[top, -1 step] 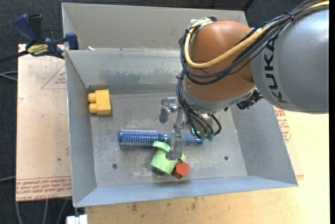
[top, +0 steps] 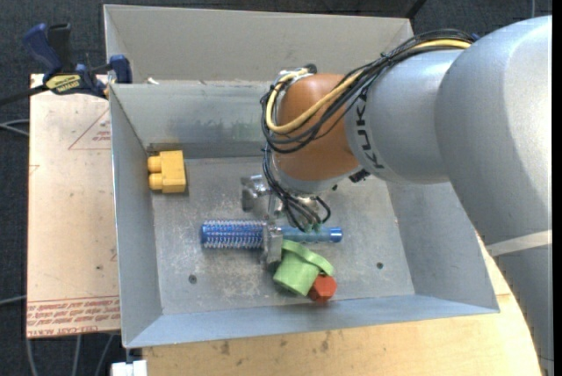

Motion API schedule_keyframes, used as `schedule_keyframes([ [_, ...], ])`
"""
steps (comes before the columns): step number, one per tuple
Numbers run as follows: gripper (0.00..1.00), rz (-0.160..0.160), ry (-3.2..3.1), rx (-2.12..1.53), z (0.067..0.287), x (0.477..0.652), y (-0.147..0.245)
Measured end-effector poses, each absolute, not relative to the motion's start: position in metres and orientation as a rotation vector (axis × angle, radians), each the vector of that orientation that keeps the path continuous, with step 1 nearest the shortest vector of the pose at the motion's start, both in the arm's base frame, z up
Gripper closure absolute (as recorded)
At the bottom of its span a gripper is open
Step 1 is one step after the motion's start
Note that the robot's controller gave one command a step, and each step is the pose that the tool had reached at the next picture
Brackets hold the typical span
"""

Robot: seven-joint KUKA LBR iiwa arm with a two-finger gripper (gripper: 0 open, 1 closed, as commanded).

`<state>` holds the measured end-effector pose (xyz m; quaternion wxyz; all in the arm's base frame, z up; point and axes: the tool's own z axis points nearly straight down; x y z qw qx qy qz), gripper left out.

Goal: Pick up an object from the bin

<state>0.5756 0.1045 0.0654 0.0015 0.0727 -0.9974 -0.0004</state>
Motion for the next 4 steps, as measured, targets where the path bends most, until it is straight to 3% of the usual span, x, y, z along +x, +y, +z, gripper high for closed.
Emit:
schedule_keyframes([
  [4, 0.00, -0.003, -3.136, 0.218, 0.0668, 0.5778, 0.1067],
])
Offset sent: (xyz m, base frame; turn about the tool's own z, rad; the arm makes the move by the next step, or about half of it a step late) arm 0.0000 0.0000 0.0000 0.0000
